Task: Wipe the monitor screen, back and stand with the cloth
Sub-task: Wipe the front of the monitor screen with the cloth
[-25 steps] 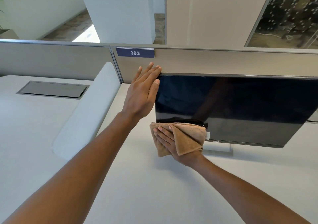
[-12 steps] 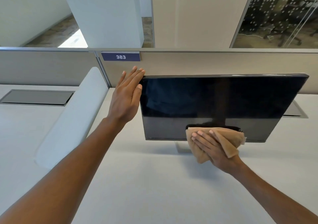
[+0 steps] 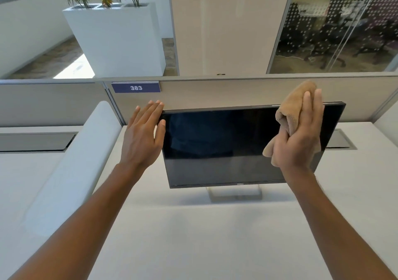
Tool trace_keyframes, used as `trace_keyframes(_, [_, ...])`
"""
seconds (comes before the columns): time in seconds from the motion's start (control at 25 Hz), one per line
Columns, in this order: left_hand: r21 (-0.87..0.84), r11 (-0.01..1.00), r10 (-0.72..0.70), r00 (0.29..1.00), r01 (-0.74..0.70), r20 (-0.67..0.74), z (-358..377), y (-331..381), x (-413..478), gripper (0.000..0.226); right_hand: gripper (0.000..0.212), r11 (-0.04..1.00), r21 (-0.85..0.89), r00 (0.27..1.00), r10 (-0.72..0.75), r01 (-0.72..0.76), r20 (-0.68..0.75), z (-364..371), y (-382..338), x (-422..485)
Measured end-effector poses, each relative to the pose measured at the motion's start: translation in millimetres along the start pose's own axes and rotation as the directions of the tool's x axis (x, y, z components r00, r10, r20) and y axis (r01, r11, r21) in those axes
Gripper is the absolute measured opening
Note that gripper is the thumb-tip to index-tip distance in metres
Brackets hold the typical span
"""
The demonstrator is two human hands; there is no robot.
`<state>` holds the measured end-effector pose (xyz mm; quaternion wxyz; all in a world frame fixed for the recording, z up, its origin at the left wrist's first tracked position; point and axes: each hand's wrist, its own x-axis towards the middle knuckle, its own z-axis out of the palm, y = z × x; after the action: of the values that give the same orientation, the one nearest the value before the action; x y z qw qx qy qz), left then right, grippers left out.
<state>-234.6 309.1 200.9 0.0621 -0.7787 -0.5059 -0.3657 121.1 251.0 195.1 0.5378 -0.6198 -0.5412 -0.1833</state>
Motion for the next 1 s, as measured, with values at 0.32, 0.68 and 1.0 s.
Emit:
trace_keyframes(0.32, [-0.049, 0.998, 0.027, 1.000, -0.027, -0.010, 5.5, 7.8, 1.9, 0.045, 0.064, 0.977, -0.166, 0.930, -0.064, 0.132, 0.362, 44.6, -88.2, -7.2])
trace_keyframes(0.68, [-0.059, 0.998, 0.036, 0.998, -0.033, 0.044, 1.1, 3.4, 6.3, 0.045, 0.074, 0.913, -0.103, 0.795, -0.283, 0.395, 0.536, 84.0, -152.9, -27.5])
trace_keyframes(1.0, [0.003, 1.000, 0.017, 0.999, -0.017, 0.030, 4.1, 5.8, 9.9, 0.047, 0.077, 0.902, -0.219, 0.830, -0.217, 0.371, 0.513, 46.1, -66.2, -3.8])
